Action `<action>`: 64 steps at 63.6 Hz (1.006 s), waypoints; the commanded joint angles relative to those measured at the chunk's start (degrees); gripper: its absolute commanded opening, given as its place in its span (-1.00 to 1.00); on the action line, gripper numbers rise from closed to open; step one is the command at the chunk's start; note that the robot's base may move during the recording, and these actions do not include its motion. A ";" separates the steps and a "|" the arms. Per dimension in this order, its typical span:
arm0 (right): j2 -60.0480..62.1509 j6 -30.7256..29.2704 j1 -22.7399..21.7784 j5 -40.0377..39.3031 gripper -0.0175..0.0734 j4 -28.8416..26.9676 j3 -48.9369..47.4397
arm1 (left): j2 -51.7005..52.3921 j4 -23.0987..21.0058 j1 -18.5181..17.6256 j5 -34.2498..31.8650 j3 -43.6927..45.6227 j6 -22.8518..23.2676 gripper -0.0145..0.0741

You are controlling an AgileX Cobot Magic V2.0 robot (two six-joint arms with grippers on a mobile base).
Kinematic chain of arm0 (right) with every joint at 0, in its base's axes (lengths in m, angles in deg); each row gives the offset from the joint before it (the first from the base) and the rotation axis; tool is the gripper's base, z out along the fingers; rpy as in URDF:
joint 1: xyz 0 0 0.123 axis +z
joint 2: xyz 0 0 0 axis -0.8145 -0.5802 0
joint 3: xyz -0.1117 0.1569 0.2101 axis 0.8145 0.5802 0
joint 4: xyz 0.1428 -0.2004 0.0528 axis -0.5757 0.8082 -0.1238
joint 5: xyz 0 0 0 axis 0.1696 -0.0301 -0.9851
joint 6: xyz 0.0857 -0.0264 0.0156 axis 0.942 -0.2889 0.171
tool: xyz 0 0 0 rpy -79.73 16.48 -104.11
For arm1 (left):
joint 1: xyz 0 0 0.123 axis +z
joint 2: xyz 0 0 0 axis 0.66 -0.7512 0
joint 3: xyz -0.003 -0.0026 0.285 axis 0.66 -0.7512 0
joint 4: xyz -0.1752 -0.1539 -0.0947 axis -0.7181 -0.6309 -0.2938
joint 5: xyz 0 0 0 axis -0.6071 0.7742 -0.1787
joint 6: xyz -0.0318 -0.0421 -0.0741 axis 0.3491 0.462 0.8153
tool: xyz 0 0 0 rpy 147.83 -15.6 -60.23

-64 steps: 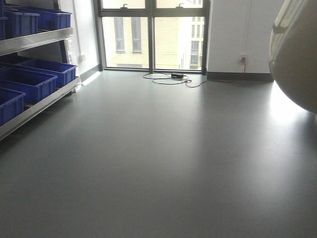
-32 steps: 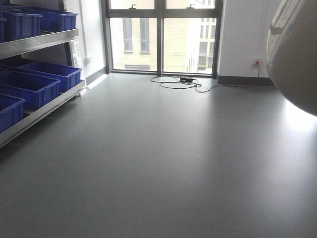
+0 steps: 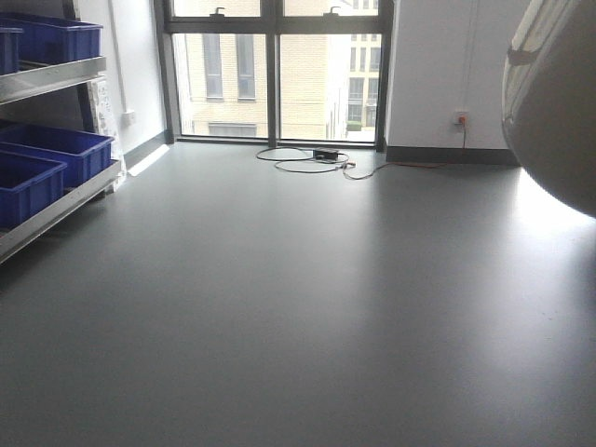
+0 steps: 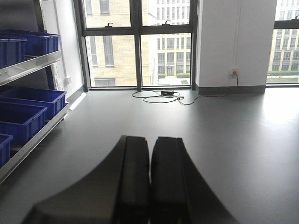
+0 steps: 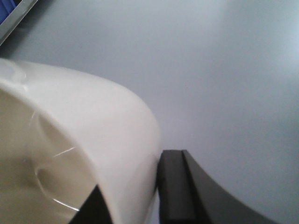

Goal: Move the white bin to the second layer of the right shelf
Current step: 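Continue driving toward the windows with the bin held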

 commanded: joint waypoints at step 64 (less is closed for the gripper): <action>0.21 -0.14 -0.09 -5.21 -0.49 -0.67 -1.89 | 0.97 -0.33 -0.18 -5.15 -1.90 0.43 -0.48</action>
